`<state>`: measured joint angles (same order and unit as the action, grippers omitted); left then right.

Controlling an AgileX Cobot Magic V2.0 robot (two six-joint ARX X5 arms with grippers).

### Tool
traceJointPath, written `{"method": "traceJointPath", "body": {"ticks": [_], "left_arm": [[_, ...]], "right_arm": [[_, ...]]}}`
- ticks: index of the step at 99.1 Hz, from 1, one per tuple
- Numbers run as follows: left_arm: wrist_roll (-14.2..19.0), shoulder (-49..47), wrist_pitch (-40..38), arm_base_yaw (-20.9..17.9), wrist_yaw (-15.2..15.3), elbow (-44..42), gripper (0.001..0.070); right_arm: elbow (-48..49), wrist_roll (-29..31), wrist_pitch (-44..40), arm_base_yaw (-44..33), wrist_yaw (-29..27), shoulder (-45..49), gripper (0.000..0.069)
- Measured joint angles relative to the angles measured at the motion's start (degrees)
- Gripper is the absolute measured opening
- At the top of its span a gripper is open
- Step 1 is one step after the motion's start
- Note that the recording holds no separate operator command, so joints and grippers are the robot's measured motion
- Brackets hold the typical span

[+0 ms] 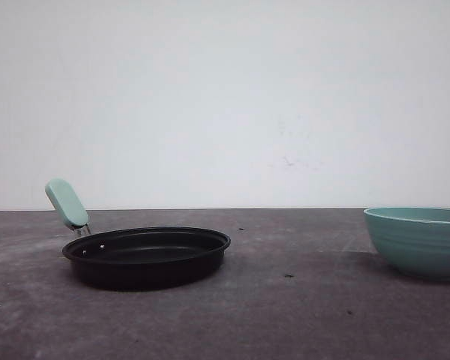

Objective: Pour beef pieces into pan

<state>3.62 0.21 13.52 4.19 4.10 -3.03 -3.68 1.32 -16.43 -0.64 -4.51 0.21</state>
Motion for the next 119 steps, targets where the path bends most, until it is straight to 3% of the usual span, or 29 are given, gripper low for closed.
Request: {"method": "traceJointPath", "body": {"ticks": [107,119], "left_arm": [[0.0,0.0,0.0,0.0,0.0,0.0,0.0021],[0.0,0.0,0.0,0.0,0.0,0.0,0.0021]], "right_arm": [[0.1,0.5,2.3,0.0,0.1,0.0,0.001],[0.1,1.1,-0.8,0.0,0.0,0.0,0.001]]}}
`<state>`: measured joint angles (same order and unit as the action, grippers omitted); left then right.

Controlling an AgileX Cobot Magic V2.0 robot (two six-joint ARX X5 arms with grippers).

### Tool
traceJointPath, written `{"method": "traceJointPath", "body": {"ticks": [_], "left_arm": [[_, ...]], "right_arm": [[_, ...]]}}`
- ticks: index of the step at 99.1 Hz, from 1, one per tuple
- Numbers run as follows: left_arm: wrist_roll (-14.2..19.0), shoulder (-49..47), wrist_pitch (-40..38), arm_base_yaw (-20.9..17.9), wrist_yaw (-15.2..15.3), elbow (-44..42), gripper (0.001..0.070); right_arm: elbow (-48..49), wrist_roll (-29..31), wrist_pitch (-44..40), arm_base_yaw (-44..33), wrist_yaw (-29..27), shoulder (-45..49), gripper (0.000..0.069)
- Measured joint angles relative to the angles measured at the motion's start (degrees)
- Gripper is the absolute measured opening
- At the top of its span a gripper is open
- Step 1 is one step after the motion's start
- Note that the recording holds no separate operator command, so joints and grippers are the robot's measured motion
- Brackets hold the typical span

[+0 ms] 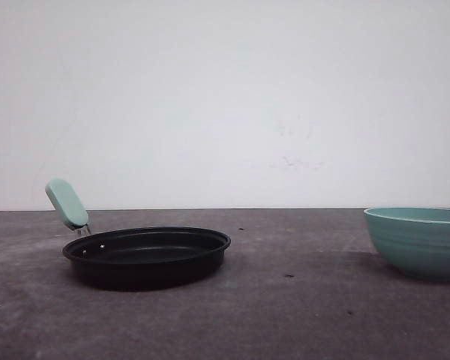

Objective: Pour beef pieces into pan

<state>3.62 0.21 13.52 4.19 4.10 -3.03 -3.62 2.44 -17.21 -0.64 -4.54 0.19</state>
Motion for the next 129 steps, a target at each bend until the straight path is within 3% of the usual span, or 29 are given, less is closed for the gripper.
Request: {"method": "traceJointPath", "body": {"ticks": [21,30,47,58,68,78,81,97,112,129], "left_arm": [[0.1,0.0,0.0,0.0,0.0,0.0,0.0021],[2.2,0.0,-0.1,0.0,-0.9,0.0,0.0021],[11.9,0.0,-2.1,0.0,-1.6,0.7,0.0021],[20.7,0.0,-2.3,0.0,-4.8,0.6,0.0021],[27.7,0.0,-2.7,0.0,-9.6,0.3,0.0021],[31.1,0.5,-3.4,0.0,-16.8,-2.6,0.0021],[31.7,0.9,-3.3,0.0,-17.8,-4.3,0.0021],[31.5,7.1,-0.5,0.0,-17.6,-17.3,0.0021],[25.6,20.0,1.1,0.0,-17.5,-34.3,0.0021],[20.8,36.5,8.7,0.0,-17.7,-55.7,0.0021]], "right_arm": [[0.0,1.0,1.9,0.0,1.4,0.1,0.001],[0.0,1.6,6.0,0.0,1.7,0.1,0.001],[0.0,7.8,14.6,0.0,4.1,0.1,0.001],[0.0,15.0,20.1,0.0,11.5,0.1,0.001],[0.0,20.0,26.3,0.0,17.6,0.1,0.001],[-2.7,24.7,25.9,0.2,18.1,0.1,0.001],[-4.1,25.7,24.4,0.2,18.3,0.1,0.001],[-16.2,26.3,14.0,0.1,19.6,2.9,0.0009],[-31.9,21.2,6.3,0.1,19.9,11.9,0.0009],[-50.2,15.5,-2.1,0.1,21.2,24.9,0.0009]]}}
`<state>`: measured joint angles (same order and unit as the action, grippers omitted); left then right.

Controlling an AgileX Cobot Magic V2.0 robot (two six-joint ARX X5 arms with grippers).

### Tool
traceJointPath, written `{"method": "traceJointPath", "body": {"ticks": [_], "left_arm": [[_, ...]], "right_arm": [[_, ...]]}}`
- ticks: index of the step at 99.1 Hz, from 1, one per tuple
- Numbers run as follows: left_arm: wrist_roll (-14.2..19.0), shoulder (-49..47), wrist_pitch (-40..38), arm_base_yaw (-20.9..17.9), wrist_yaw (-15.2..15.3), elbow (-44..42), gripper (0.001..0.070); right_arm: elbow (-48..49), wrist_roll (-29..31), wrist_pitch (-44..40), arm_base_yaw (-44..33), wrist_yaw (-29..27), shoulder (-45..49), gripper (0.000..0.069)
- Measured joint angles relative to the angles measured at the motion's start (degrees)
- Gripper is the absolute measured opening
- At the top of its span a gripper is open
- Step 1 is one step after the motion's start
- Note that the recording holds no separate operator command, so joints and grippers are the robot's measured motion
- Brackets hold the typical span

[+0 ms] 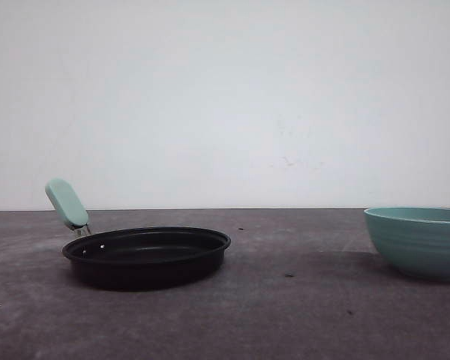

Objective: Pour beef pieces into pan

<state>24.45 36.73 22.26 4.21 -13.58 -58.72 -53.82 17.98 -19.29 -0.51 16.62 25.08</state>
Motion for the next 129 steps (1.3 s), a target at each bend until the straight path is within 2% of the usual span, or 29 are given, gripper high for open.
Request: {"method": "traceJointPath", "body": {"ticks": [11,17,21,26,33,38,42,50,61,70,89,98,107,115,121,129], "left_arm": [[-1.3,7.0,2.4,0.0,-1.5,-8.9,0.0048],[-1.4,8.5,2.6,0.0,-2.7,-10.8,0.0128],[-1.4,8.5,2.8,0.0,-3.7,-11.3,0.0209],[-1.4,8.1,2.8,0.1,-4.6,-11.6,0.0332],[-1.4,7.7,3.1,0.6,-4.8,-11.6,0.0438],[-1.4,7.5,4.1,0.9,-4.8,-11.8,0.0474],[-1.4,7.4,5.1,1.0,-4.8,-11.9,0.0488],[-1.4,7.4,7.3,1.3,-4.8,-12.0,0.05],[-1.4,7.9,10.5,1.8,-4.8,-12.0,0.0504],[-1.4,7.8,10.0,2.7,-4.8,-9.6,0.0504],[-0.9,7.4,6.3,3.0,-4.9,4.0,0.051],[2.7,8.3,0.1,3.0,-7.4,13.9,0.051],[8.2,10.0,-7.3,3.0,-10.6,23.1,0.051],[12.4,12.5,-13.2,3.0,-11.3,27.6,0.051],[14.0,15.5,-15.1,3.0,-11.2,28.3,0.051],[14.4,19.9,-18.1,3.0,-11.3,28.3,0.051]], "right_arm": [[-8.3,-3.0,-5.6,0.0,0.9,6.1,0.0009],[-11.0,-4.0,-7.4,0.0,2.1,8.1,0.0016],[-11.9,-4.5,-7.7,0.0,3.0,8.8,0.0053],[-12.4,-4.7,-7.8,0.0,3.2,9.2,0.0164],[-12.5,-4.7,-8.2,0.0,3.1,9.2,0.0373],[-12.5,-4.7,-8.7,0.0,3.1,9.2,0.0519],[-12.5,-4.7,-9.1,0.0,3.1,9.0,0.0604],[-12.6,-4.7,-10.5,0.0,3.1,9.0,0.0675],[-12.6,-4.7,-12.9,0.0,3.0,9.0,0.0682],[-12.6,-4.7,-13.4,0.0,2.9,9.1,0.0682],[-12.6,-4.7,-13.6,0.3,3.0,8.9,0.0682],[-12.6,-4.7,-13.8,0.8,3.2,8.5,0.0682],[-12.6,-4.7,-14.4,1.2,3.3,8.2,0.0682],[-12.6,-4.7,-15.0,1.2,3.3,8.2,0.0682],[-12.6,-4.7,-15.8,1.2,3.3,8.2,0.0682],[-12.6,-4.7,-16.8,1.2,3.3,8.2,0.0682]]}}
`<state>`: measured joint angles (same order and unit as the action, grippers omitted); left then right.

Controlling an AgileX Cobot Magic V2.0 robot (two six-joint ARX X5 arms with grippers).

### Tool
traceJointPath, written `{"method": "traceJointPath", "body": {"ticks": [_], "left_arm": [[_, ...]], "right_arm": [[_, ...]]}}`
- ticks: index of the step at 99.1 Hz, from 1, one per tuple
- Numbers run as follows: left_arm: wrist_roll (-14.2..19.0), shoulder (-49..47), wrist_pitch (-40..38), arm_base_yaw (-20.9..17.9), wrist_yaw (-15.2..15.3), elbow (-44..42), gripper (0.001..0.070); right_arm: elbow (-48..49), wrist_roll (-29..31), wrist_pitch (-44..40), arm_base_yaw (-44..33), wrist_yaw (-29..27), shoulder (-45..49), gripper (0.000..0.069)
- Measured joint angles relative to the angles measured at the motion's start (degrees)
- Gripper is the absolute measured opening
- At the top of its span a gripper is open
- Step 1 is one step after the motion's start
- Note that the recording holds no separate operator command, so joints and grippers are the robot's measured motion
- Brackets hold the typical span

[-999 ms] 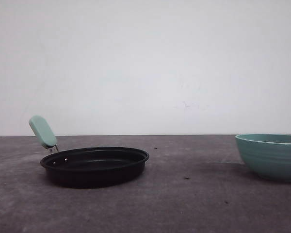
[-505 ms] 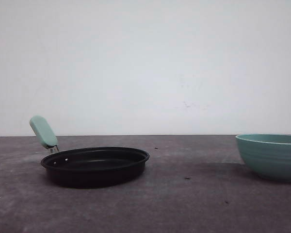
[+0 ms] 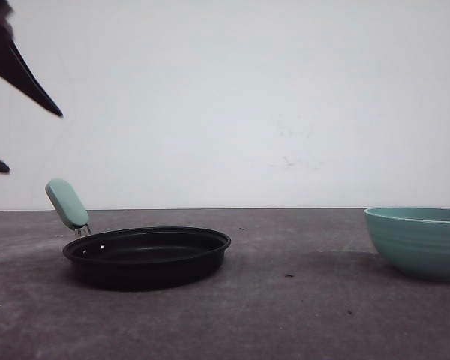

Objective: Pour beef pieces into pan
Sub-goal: 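Lower the left gripper onto the pale green pan handle and grasp it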

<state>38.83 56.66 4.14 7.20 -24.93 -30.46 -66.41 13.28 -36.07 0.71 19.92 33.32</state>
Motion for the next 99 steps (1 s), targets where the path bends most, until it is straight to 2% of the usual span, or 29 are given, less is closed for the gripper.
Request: {"method": "traceJointPath", "body": {"ticks": [35,56,73,81,94,99], "left_arm": [[3.1,20.8,-15.9,0.0,-0.5,0.0,0.051],[8.7,29.3,-27.3,0.7,-0.5,-0.1,0.051],[10.3,34.0,-29.4,2.6,-0.5,-2.6,0.0501],[10.3,35.3,-29.7,3.1,-0.5,-3.7,0.0427],[10.3,36.5,-29.5,3.2,0.7,-5.2,0.0177],[9.4,36.6,-29.3,3.2,1.2,-5.4,0.0108]], "right_arm": [[0.0,0.0,-3.5,0.0,0.0,-1.1,0.0682],[-0.1,0.0,-4.6,0.0,-0.3,-2.6,0.0682],[-0.1,0.0,-5.2,0.0,-0.4,-2.5,0.0682],[-0.1,0.0,-5.2,0.0,-0.4,-2.5,0.0682],[-0.1,0.0,-6.1,0.0,-0.4,-2.5,0.0682],[-0.1,0.0,-7.1,0.0,-0.4,-2.5,0.0682]]}}
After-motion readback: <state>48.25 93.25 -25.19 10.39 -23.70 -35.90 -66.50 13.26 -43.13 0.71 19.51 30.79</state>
